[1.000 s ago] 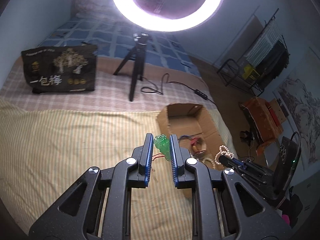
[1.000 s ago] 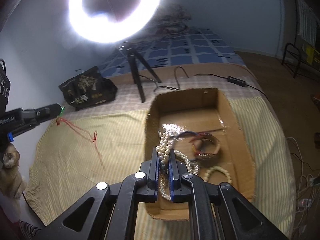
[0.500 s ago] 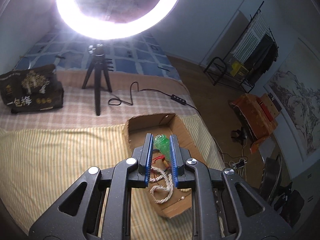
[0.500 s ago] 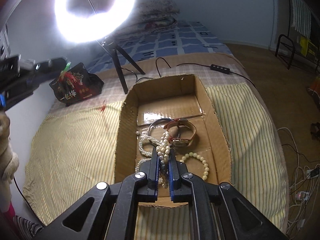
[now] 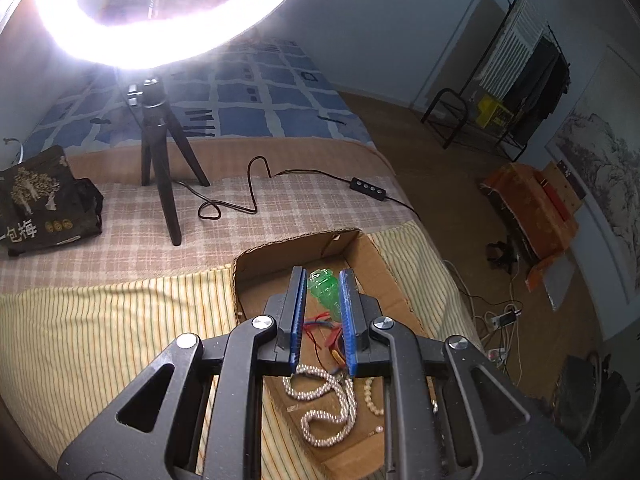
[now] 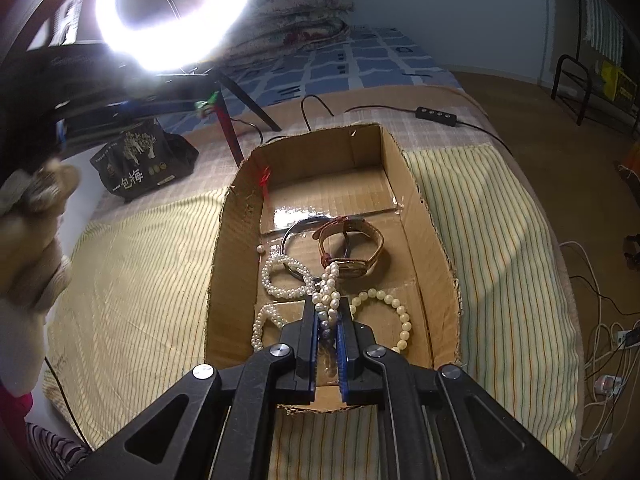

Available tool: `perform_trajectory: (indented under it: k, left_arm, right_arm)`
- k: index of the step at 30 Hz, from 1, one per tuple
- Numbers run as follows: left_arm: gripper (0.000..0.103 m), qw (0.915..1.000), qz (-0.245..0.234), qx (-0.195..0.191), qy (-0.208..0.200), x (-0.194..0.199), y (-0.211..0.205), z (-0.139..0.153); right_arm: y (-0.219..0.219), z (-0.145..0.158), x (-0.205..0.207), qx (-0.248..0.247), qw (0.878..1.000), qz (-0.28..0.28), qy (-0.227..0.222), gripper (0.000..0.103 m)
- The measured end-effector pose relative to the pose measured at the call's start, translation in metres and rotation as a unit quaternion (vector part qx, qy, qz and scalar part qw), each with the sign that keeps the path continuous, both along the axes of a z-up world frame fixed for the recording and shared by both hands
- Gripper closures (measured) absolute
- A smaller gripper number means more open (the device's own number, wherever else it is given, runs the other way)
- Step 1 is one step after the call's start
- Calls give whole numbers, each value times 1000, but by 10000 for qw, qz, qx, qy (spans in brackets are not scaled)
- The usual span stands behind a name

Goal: Organize jewelry
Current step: 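Lift the jade pendant and pearl strand and carry them into the box, then open both tools to release the pendant and pearl strand in the box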

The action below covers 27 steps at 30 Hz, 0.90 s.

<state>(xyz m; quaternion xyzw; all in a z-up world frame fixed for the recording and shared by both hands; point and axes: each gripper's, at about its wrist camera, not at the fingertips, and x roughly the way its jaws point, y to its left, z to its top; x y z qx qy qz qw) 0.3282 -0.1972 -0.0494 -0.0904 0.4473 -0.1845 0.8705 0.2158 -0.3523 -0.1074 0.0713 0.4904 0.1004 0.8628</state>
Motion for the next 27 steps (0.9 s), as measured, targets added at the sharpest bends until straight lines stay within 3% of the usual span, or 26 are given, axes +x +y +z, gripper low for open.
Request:
perform_trajectory:
  k: [20, 23, 25, 27]
  left_arm:
    - [88, 9991, 91, 401, 135, 27, -17, -31]
    - [88, 9992, 63, 390, 102, 25, -18, -28]
    - [88, 9992, 76, 379, 91, 25, -18, -26]
    - [88, 9993, 76, 357, 63, 24, -17, -24]
  right_arm:
    - [1, -10, 4, -26, 9999, 30, 117, 97]
    - [3, -9, 4, -38, 9999, 52, 99, 92]
    - [4, -9, 4, -42, 9999, 70, 88, 75]
    - [5, -7, 3, -42, 10000, 76, 49, 68]
